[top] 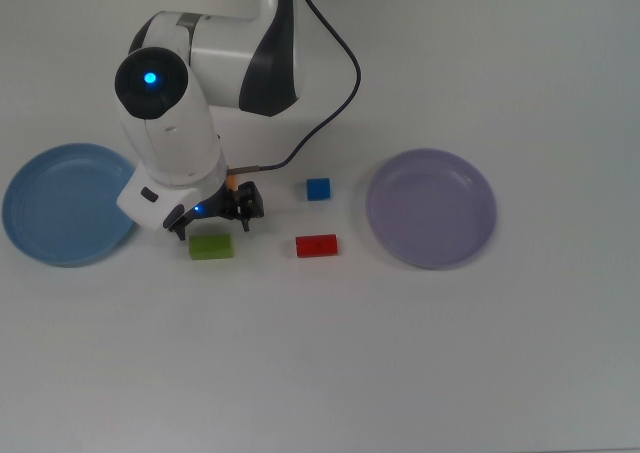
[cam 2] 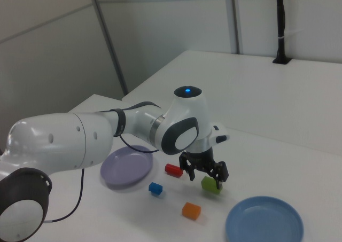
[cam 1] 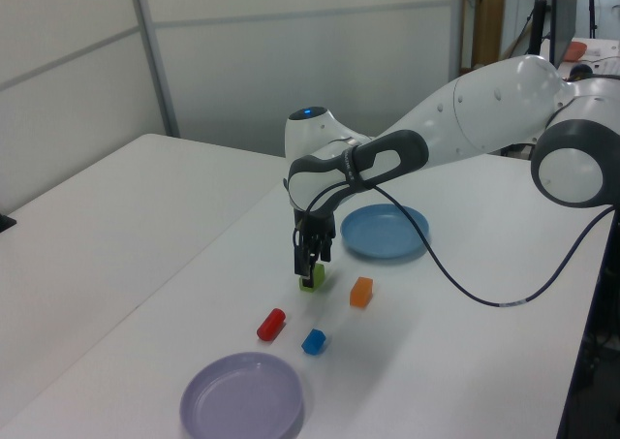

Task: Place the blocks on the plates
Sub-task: 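Carry the green block to the light blue plate and release it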

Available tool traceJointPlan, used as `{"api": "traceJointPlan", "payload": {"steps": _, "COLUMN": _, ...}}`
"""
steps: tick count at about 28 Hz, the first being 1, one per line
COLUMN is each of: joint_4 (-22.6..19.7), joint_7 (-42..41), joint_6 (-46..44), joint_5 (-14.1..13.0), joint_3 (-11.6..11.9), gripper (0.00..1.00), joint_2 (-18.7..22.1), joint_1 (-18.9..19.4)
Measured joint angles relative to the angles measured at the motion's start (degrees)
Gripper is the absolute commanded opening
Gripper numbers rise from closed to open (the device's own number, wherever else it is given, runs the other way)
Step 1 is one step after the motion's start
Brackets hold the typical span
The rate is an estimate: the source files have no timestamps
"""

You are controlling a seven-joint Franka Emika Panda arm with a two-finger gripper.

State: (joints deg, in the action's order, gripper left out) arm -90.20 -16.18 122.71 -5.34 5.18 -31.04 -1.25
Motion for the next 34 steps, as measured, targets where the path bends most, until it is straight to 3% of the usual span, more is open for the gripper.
{"api": "traceJointPlan", "payload": {"steps": 3, "joint_4": 0.0, "joint_7": 0.3, "joint_6": 1.0, "joint_5": 0.0, "joint_3": 0.0, "gripper": 0.92, "joint_2": -0.5, "joint_1": 0.0}}
{"api": "traceJointPlan", "payload": {"steps": 4, "joint_4": 0.0, "joint_7": 0.4, "joint_6": 1.2, "joint_5": 0.0, "joint_3": 0.0, "gripper": 0.81, "joint_2": -0.6, "joint_1": 0.0}}
{"api": "traceJointPlan", "payload": {"steps": 8, "joint_4": 0.0, "joint_7": 0.6, "joint_6": 1.8, "joint_5": 0.0, "joint_3": 0.0, "gripper": 0.59, "joint_2": -1.3, "joint_1": 0.0}}
{"api": "traceJointPlan", "payload": {"steps": 14, "joint_4": 0.1, "joint_7": 0.7, "joint_6": 1.8, "joint_5": 0.0, "joint_3": 0.0, "gripper": 0.14, "joint_2": -1.5, "joint_1": 0.0}}
{"api": "traceJointPlan", "payload": {"steps": 15, "joint_4": 0.2, "joint_7": 0.8, "joint_6": 1.8, "joint_5": 0.0, "joint_3": 0.0, "gripper": 0.11, "joint_2": -1.5, "joint_1": 0.0}}
{"api": "traceJointPlan", "payload": {"steps": 23, "joint_4": 1.8, "joint_7": 1.4, "joint_6": 1.8, "joint_5": -0.5, "joint_3": 0.2, "gripper": 0.11, "joint_2": -0.5, "joint_1": -2.4}}
{"api": "traceJointPlan", "payload": {"steps": 28, "joint_4": 2.0, "joint_7": 1.5, "joint_6": -0.2, "joint_5": -3.3, "joint_3": 0.5, "gripper": 0.11, "joint_2": 2.2, "joint_1": -7.0}}
{"api": "traceJointPlan", "payload": {"steps": 34, "joint_4": 1.9, "joint_7": 1.5, "joint_6": -1.0, "joint_5": -3.7, "joint_3": 0.5, "gripper": 0.11, "joint_2": 3.6, "joint_1": -12.3}}
